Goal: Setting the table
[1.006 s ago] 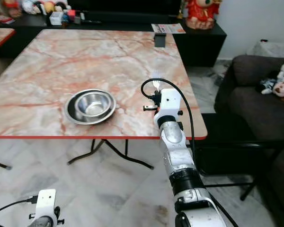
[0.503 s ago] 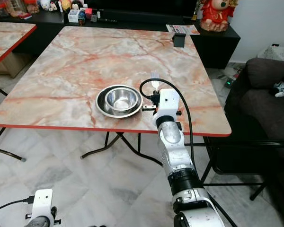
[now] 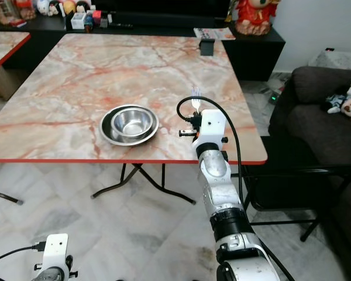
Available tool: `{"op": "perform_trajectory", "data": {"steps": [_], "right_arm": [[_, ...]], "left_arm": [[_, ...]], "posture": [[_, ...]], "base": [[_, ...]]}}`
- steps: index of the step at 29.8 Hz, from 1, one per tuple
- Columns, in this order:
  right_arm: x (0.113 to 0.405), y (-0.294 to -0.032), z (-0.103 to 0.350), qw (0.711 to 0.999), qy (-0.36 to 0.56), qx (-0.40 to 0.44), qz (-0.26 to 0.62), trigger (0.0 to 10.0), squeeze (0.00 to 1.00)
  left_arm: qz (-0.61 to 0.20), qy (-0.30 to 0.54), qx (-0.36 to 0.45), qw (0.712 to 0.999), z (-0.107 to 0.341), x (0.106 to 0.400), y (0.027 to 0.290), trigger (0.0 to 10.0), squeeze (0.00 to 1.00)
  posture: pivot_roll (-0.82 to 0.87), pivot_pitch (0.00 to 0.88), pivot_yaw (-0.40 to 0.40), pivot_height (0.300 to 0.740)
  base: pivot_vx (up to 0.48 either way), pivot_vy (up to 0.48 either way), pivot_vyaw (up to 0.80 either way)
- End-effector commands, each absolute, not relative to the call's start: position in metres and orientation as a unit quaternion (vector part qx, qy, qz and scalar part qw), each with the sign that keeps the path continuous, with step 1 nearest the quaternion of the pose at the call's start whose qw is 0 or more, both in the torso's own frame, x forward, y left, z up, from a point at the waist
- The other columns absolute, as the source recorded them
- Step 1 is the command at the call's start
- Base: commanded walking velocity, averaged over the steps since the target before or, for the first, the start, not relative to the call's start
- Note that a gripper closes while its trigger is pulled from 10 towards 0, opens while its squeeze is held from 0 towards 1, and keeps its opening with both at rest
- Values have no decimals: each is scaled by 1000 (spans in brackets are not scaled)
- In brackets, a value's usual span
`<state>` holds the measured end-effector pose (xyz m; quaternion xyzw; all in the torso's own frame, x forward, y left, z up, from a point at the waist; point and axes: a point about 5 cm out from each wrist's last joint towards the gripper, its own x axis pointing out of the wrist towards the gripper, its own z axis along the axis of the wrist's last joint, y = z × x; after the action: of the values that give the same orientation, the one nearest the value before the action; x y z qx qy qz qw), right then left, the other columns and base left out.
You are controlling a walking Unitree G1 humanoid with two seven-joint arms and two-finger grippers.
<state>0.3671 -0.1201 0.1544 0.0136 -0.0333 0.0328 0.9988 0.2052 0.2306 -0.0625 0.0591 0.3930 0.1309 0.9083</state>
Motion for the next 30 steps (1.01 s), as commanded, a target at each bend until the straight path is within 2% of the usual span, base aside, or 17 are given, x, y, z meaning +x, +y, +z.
{"op": "perform_trajectory", "data": {"steps": [1,6,14,18,25,30], "right_arm": [[368,-122,156,999,-33,18,26,10000,0],[368,-123,156,999,-33,19,24,10000,0],[369,-123,155,999,-32,23,19,10000,0],[369,-124,155,999,-33,23,18,10000,0],[369,-125,155,999,-33,24,16,10000,0],[369,-125,155,999,-33,25,14,10000,0]], "left_arm": [[130,406,58,903,-66,201,231,10000,0],[129,407,61,902,-66,201,231,10000,0],[129,408,59,902,-65,201,232,10000,0],[128,407,64,902,-64,203,232,10000,0],[112,400,76,906,-63,206,230,10000,0],[97,398,93,908,-62,208,228,10000,0]], "posture": [[9,135,-24,740],[9,135,-23,740],[10,131,-17,740],[9,130,-15,740],[8,129,-12,740],[8,130,-10,740]], "base": [[0,431,0],[0,430,0],[0,0,0],[0,480,0],[0,0,0],[303,0,0]]}}
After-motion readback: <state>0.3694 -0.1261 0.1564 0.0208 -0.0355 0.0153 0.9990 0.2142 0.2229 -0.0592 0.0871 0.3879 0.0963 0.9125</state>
